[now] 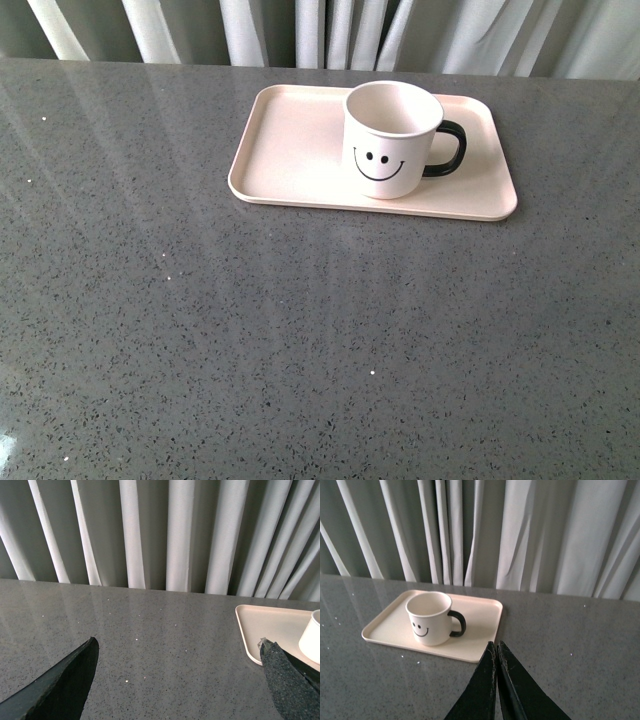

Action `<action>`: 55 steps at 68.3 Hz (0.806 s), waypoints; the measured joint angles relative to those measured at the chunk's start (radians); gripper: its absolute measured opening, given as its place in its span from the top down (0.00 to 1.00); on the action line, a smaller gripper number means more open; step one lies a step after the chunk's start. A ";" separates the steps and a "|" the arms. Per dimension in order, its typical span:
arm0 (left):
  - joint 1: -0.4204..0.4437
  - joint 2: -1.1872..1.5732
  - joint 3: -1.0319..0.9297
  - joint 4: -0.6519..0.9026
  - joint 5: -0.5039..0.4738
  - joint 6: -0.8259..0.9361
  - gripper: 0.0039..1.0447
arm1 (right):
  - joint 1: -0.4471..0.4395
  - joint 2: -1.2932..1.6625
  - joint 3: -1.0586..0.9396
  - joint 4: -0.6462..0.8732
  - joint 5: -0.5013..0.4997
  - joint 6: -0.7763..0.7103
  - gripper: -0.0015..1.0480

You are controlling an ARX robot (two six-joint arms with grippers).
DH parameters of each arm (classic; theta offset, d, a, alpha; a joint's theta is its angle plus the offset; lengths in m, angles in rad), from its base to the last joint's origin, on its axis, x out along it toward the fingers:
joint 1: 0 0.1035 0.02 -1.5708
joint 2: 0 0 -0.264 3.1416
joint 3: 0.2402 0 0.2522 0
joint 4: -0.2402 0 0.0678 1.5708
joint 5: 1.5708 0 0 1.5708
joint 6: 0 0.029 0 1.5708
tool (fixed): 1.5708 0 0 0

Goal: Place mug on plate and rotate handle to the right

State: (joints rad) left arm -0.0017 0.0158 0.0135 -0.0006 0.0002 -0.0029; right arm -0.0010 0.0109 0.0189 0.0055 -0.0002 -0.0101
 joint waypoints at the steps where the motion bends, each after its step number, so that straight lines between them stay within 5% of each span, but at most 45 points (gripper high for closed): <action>1: 0.000 0.000 0.000 0.000 0.000 0.000 0.09 | 0.000 -0.002 0.000 -0.001 0.000 0.000 0.98; 7: 0.000 0.000 0.000 0.000 0.000 0.000 0.09 | 0.000 -0.004 0.000 -0.003 0.001 -0.001 0.98; 15: 0.000 0.000 0.000 0.000 0.000 0.000 0.09 | 0.000 -0.005 0.000 -0.004 0.000 0.000 0.69; 38: 0.000 0.000 0.000 0.000 0.000 0.000 0.09 | 0.000 -0.005 0.000 -0.004 0.000 0.000 0.11; 55: 0.000 0.000 0.000 0.000 0.000 0.000 0.09 | 0.000 -0.005 0.000 -0.004 0.000 0.000 0.09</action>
State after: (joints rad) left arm -0.0017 0.0158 0.0135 -0.0006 0.0002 -0.0029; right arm -0.0010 0.0055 0.0189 0.0017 0.0002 -0.0097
